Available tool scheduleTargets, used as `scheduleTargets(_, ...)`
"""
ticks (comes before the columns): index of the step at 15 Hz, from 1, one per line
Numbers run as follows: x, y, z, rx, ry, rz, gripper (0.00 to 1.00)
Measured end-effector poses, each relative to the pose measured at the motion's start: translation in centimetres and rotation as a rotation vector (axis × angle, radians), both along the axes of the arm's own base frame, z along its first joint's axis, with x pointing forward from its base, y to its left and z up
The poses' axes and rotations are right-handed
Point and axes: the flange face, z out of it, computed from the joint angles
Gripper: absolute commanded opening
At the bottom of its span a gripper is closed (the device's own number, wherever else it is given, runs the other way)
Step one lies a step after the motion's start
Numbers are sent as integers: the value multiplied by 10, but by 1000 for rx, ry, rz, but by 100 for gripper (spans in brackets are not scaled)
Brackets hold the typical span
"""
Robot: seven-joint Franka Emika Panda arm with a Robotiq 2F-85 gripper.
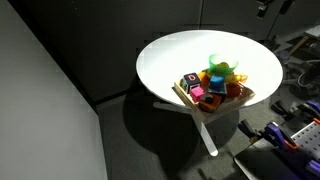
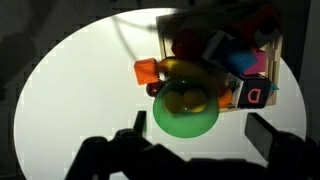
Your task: Pick up the orange block and place it in the green bowl
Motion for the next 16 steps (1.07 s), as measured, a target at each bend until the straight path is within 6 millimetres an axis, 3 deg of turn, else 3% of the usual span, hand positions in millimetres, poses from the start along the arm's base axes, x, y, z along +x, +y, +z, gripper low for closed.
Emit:
scheduleTargets(10,-18,-43,-68,28,50,30,100)
scheduleTargets(16,-20,-60,-89,-10,64,64,100)
